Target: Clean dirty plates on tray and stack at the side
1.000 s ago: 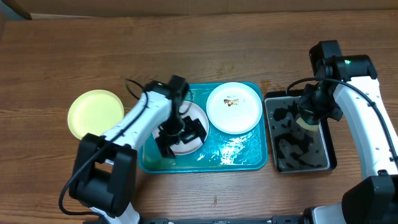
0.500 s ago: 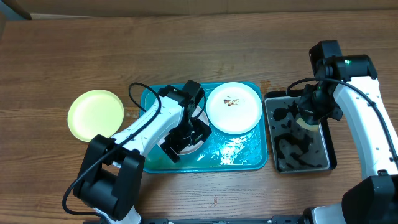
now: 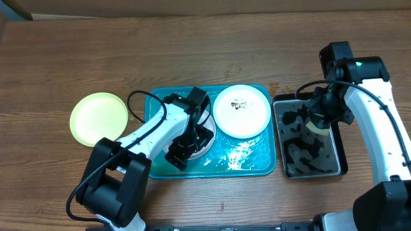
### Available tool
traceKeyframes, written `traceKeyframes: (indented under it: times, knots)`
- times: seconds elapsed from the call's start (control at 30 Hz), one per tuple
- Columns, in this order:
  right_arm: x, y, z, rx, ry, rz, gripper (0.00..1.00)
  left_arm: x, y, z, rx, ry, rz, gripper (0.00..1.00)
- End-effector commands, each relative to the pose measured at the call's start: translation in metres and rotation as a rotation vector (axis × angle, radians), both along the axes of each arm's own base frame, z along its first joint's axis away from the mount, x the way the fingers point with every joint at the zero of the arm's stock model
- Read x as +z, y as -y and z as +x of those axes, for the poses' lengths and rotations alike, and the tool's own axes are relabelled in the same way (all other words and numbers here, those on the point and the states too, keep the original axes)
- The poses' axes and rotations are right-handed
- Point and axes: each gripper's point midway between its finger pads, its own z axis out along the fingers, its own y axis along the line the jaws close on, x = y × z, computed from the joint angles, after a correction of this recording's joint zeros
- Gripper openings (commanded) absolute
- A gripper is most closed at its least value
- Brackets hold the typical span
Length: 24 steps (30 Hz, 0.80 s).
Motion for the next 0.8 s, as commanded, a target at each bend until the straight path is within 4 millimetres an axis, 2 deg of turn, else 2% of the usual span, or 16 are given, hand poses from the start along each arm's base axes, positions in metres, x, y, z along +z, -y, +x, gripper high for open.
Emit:
traceKeyframes:
  times: [0.0, 0.17, 0.47, 0.77]
  knots:
    - [0.006, 0.002, 0.004, -0.001, 0.023, -0.009, 0.04, -0.010, -0.012, -0.006, 0.030, -0.009, 0.075, 1.00]
    - [0.006, 0.002, 0.004, -0.001, 0.023, -0.009, 0.04, -0.012, -0.022, -0.003, 0.028, 0.015, 0.129, 0.97]
    - [0.006, 0.002, 0.004, -0.001, 0.022, -0.009, 0.04, -0.013, -0.027, -0.001, 0.022, 0.031, 0.156, 0.54]
    - [0.006, 0.002, 0.004, 0.000, 0.022, -0.009, 0.04, -0.013, -0.027, -0.001, 0.023, 0.030, 0.156, 0.41]
